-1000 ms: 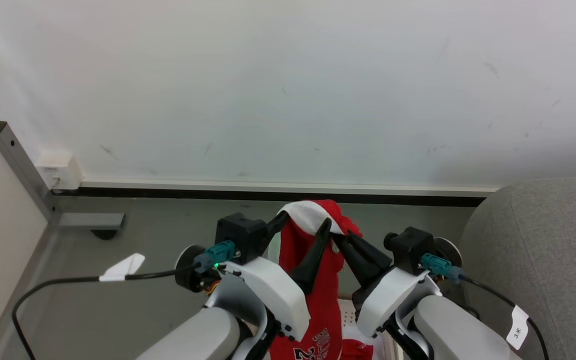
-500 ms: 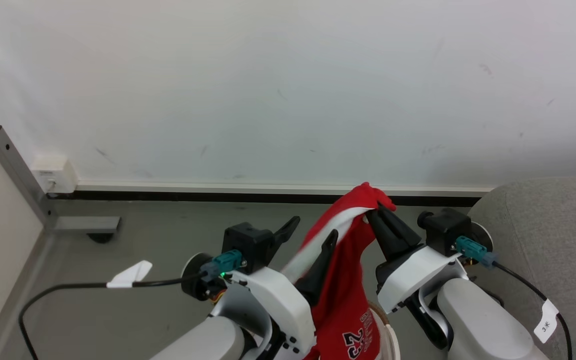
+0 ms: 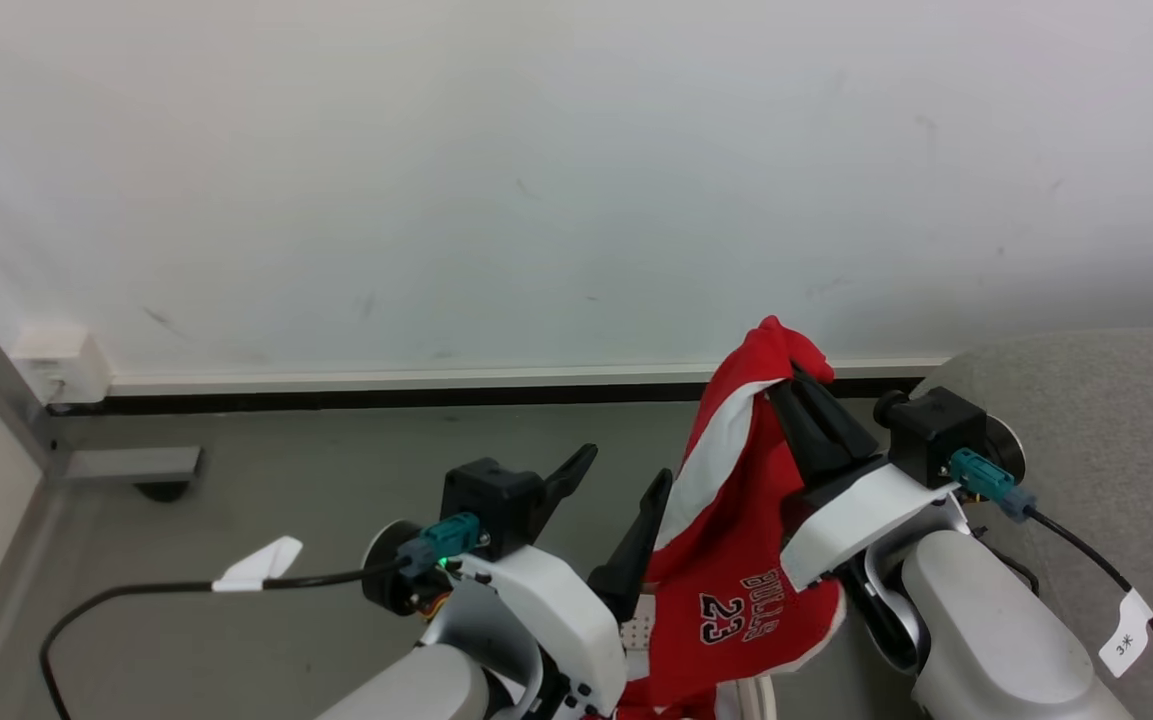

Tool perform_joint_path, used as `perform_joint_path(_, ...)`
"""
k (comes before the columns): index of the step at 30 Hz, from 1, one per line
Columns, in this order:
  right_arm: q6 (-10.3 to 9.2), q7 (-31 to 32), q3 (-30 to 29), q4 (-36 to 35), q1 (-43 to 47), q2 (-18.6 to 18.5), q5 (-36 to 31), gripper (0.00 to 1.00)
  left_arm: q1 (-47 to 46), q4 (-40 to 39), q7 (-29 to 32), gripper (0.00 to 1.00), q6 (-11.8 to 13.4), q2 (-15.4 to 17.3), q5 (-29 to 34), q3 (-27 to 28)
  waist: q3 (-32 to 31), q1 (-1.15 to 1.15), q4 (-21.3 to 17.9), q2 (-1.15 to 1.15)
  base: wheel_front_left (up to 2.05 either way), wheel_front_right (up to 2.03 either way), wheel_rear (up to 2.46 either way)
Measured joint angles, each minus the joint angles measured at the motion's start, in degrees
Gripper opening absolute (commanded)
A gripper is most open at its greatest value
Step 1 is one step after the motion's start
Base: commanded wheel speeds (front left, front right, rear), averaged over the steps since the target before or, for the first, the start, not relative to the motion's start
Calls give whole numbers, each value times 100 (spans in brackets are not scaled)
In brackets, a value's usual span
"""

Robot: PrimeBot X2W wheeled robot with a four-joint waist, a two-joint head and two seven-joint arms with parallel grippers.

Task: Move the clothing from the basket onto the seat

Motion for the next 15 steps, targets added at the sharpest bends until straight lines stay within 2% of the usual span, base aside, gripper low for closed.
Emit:
perform_joint_path(9, 1, 0, -349, -257, 58, -18, -401, 0, 13, 52, -111, 100, -60, 51, -13, -26, 42, 0, -538, 1, 0, 0, 0)
perform_joint_path(15, 0, -1, -547, -643, 183, -266, -512, 0, 23, 110, -260, 100, -218, 104, 41, -113, 80, 0, -1068, 0, 0, 0, 0)
